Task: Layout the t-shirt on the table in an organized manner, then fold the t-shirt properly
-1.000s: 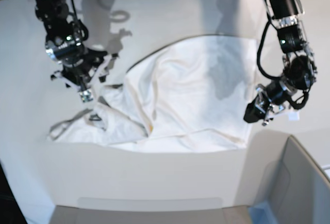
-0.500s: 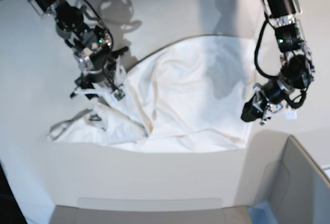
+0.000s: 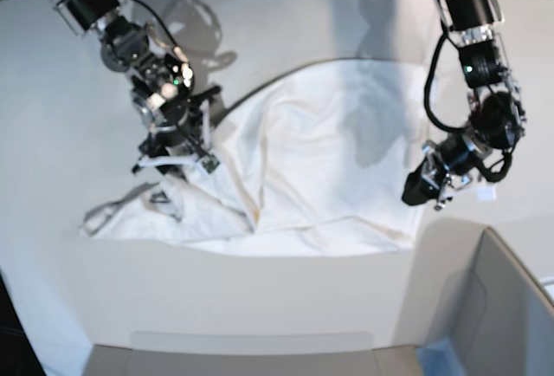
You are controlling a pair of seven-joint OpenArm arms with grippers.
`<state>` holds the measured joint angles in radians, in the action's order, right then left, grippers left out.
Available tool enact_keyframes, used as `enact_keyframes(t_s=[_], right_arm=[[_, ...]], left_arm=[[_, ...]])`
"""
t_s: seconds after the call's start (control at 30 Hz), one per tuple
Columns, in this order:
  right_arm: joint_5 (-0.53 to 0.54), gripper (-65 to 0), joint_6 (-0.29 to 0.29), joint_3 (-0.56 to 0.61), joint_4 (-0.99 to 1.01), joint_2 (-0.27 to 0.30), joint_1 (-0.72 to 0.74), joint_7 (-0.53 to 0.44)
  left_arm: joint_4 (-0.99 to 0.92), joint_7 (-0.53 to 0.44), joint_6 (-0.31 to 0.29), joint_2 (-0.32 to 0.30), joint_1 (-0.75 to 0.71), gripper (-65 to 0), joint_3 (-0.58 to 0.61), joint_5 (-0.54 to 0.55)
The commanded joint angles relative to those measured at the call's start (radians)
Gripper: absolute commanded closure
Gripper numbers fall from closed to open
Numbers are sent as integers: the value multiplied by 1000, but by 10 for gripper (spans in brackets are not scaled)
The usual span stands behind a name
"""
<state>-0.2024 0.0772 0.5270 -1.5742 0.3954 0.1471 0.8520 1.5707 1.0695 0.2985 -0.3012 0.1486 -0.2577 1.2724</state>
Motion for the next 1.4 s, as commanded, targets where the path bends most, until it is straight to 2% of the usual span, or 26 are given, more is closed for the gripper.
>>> enact_keyframes(t_s=[0.0, 0.43, 0.6, 0.67, 0.87, 0.97, 1.2, 1.37], right_arm=[[-7, -291, -4, -5, -12, -5, 18, -4], [-6, -291, -6, -3, -62, -16, 16, -1], [-6, -288, -6, -1, 11, -39, 55, -3], [-6, -252, -6, 9, 47, -45, 67, -3], [-7, -13, -4, 38, 16, -45, 67, 5], [-7, 0, -1, 23, -59, -43, 27, 13], [-9, 0, -4, -69, -309, -42, -90, 201], [-9, 0, -4, -132, -383, -42, -165, 226]], left_arm=[[17, 18, 6, -5, 18, -151, -1, 26], [15, 18, 6, 1, 19, -151, -1, 22], [3, 18, 6, 1, 22, -151, -1, 25], [-8, 18, 6, 1, 24, -151, -1, 26], [-19, 18, 6, 1, 21, -151, -2, 28], [-19, 18, 6, 1, 19, -151, -7, 28], [-14, 28, 6, -2, 18, -151, -1, 29], [58, 90, 6, -2, -34, -151, 2, 31]])
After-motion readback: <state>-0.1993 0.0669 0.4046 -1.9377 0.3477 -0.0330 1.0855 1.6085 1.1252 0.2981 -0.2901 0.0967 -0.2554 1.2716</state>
